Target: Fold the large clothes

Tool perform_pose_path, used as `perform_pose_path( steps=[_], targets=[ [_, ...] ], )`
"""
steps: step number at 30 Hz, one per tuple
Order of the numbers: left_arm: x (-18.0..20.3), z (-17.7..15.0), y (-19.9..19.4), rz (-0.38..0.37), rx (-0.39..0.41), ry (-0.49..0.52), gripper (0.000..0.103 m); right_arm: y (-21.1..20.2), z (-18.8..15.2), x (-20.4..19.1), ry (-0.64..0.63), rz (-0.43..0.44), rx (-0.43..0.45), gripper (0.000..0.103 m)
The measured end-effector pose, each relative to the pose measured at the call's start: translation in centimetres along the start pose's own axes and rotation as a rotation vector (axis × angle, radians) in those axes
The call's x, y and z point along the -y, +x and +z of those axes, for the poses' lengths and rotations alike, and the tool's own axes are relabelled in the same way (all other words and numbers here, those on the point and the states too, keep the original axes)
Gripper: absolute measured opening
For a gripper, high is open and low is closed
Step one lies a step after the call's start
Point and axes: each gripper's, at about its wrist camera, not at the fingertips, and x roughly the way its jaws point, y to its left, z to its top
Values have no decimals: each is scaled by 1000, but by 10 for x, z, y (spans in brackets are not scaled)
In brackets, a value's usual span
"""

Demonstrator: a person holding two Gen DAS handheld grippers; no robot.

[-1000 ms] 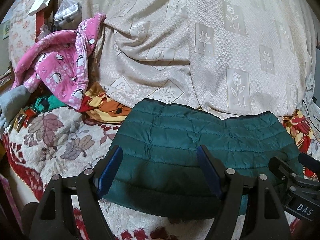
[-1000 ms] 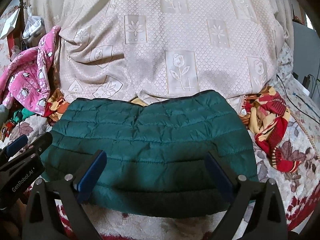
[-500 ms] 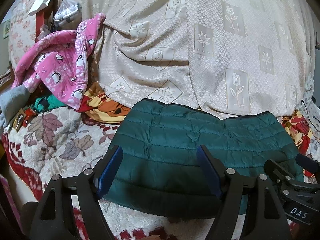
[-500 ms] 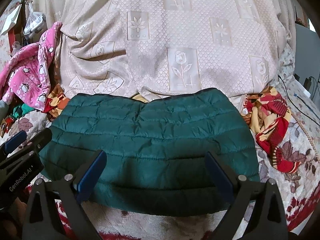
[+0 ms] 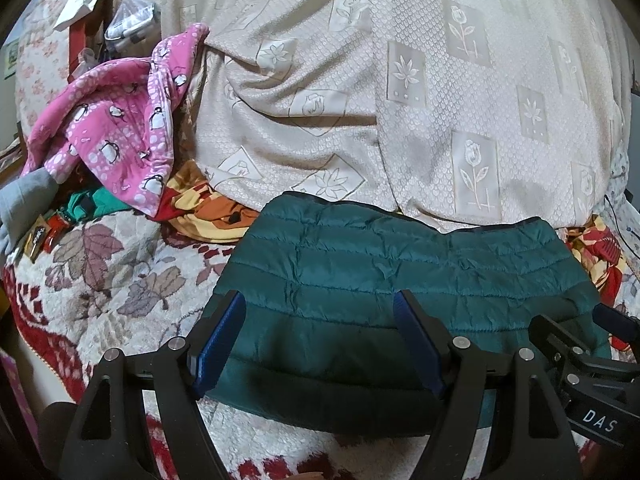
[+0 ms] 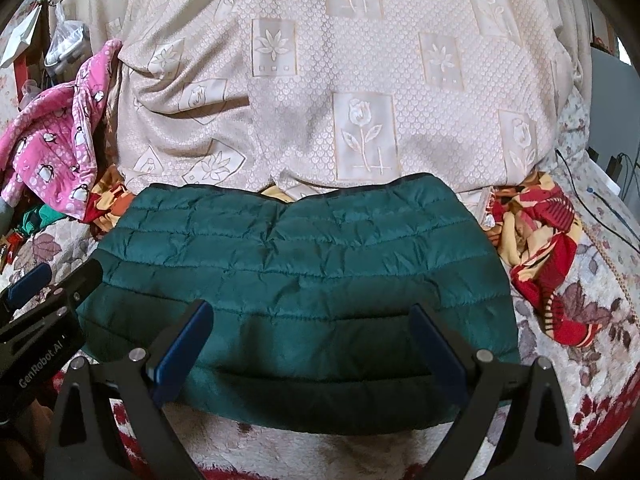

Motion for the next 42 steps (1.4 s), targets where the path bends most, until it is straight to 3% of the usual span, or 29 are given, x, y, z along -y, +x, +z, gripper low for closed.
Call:
perform_pose_path(
  steps=[42],
  targets=[
    [3,-10,21,-11,-58,24,43,22,-2,0,-4,2,-49,100]
  ],
)
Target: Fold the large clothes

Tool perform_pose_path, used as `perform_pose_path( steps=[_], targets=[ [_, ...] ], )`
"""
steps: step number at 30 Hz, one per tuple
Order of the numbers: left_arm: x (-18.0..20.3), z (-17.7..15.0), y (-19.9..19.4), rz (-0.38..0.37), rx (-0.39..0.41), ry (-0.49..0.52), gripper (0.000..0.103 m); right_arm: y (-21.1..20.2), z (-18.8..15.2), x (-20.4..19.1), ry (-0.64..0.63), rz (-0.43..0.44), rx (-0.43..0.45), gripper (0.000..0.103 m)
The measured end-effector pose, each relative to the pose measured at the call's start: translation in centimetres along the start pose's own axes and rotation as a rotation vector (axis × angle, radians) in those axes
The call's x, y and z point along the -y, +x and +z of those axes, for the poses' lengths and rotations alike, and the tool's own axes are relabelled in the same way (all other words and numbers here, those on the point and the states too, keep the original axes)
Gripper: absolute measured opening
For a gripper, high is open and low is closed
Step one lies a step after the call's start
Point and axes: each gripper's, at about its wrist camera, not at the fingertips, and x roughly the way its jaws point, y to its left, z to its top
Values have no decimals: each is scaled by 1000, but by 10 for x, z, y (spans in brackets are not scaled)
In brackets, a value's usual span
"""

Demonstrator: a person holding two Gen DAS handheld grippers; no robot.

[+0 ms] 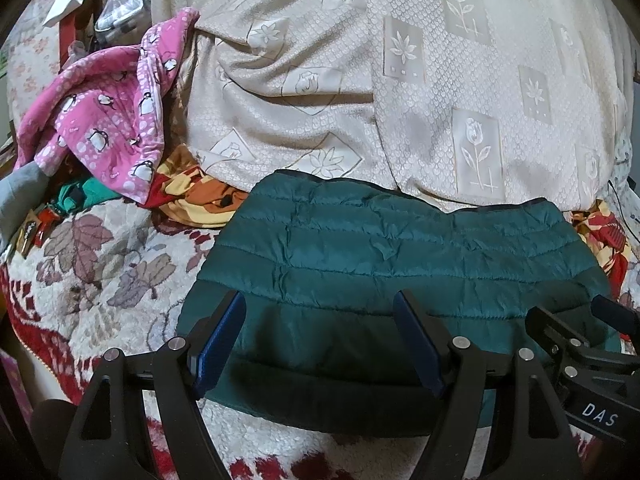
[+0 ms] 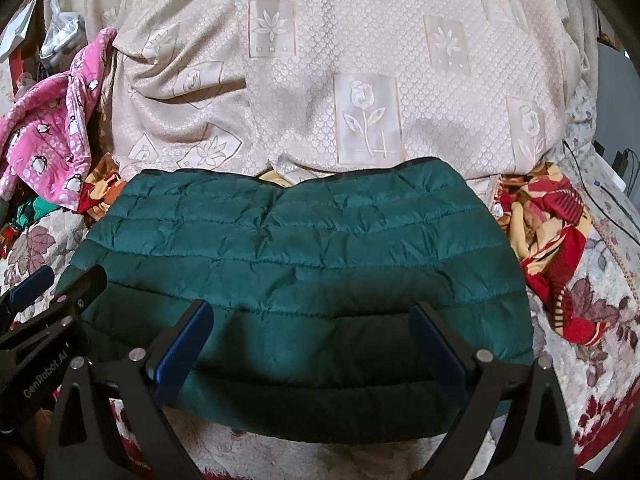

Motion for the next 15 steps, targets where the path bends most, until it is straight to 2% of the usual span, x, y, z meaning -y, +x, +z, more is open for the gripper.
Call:
perform_pose_path(
  steps=[15],
  targets=[
    [2,-3,5,-3,-12,15,43,6,0,2,8,1,-14,100]
  ],
)
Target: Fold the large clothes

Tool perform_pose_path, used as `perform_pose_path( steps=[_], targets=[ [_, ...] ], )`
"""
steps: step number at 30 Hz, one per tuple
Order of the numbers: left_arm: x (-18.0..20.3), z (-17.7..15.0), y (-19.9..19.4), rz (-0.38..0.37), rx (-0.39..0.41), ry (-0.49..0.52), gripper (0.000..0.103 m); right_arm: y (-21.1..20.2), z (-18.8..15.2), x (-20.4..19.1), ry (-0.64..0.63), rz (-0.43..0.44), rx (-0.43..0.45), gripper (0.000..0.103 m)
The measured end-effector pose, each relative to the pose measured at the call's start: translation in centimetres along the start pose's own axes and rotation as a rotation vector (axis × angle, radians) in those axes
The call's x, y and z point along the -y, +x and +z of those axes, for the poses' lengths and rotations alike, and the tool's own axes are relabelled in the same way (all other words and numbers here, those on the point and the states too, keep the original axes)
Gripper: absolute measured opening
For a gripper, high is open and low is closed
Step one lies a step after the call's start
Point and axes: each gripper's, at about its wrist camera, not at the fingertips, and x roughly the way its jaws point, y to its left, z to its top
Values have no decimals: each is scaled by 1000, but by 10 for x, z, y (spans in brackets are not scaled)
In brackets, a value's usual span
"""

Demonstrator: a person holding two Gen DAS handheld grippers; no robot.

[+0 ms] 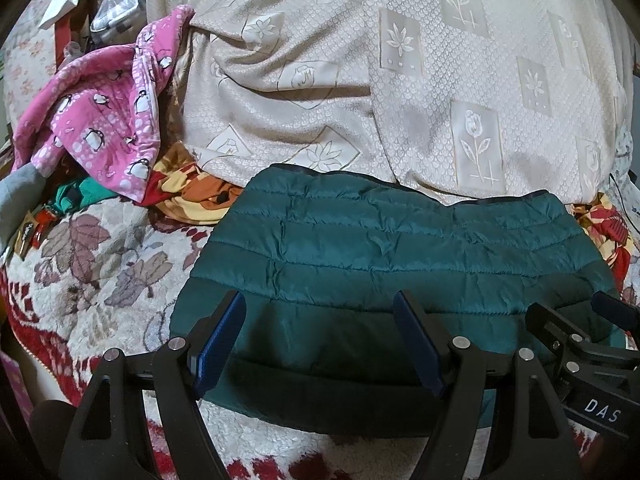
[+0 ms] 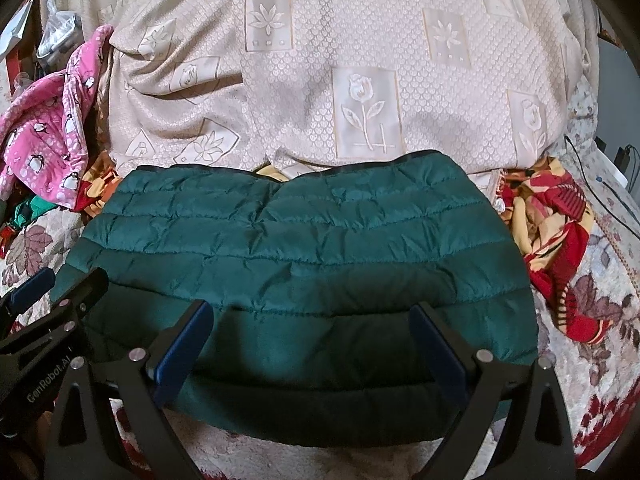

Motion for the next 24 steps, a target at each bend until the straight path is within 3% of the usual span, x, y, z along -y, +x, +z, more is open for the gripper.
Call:
perform_pose_path(
  steps=[24],
  targets=[
    [0,-3,4,-7,3,20,43,6,-2,-4,-1,3,-17,100]
  ],
)
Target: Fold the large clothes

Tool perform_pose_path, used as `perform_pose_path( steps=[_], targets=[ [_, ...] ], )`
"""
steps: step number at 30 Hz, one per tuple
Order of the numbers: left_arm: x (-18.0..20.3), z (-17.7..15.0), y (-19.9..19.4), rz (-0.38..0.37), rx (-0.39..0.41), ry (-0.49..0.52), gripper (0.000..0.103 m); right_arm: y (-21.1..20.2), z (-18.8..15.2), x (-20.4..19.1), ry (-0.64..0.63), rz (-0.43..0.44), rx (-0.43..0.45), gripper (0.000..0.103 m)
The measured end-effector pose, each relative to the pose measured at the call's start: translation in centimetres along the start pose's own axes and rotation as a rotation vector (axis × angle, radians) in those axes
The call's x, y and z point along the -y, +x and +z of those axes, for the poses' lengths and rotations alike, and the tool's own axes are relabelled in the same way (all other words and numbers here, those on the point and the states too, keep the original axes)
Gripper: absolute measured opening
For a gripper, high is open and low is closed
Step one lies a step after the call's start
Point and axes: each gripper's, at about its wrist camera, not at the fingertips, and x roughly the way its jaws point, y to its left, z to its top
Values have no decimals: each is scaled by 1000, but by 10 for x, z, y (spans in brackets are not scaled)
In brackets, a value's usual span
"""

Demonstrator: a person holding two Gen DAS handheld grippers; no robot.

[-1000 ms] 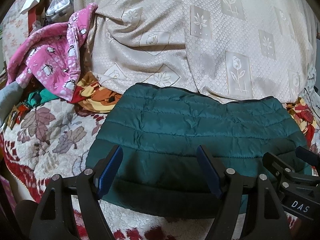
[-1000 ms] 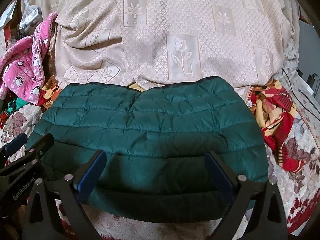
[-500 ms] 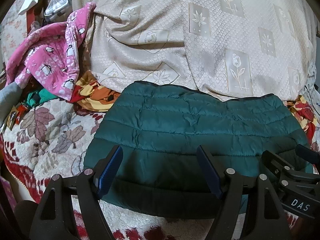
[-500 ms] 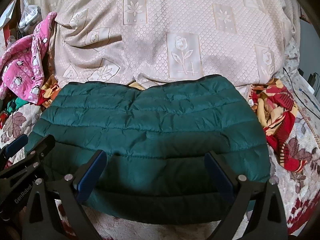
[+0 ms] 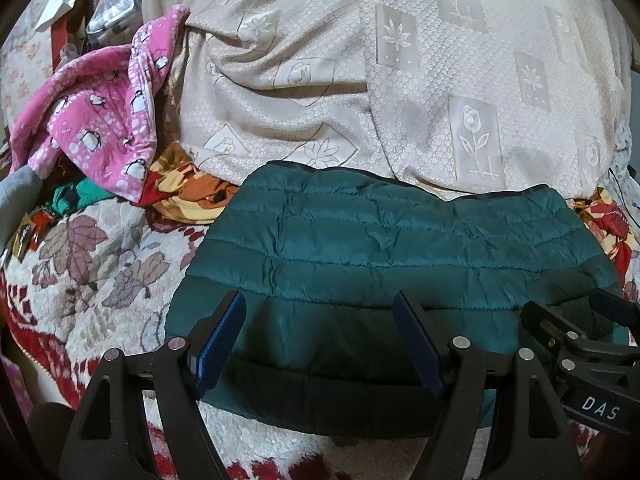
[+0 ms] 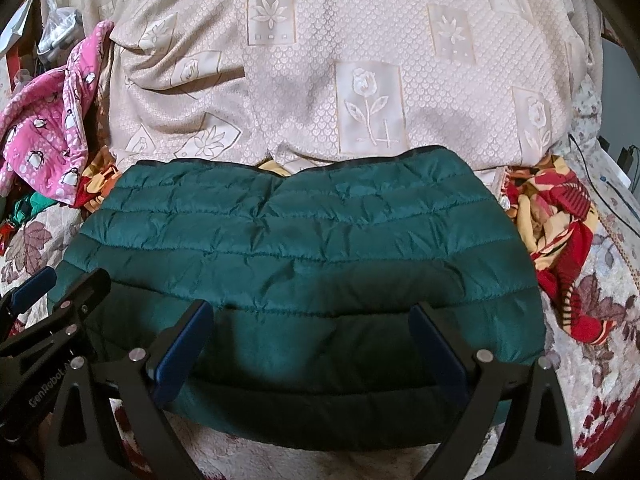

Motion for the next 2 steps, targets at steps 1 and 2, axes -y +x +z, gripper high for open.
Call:
perform_pose_path(
  steps=[1,2],
  targets=[
    [0,0,0,0,1,2,43,0,0,1,2,4,-4,100],
    [-1,1,1,-5,-2,3,43,0,0,2,4,7,-4,100]
  ],
)
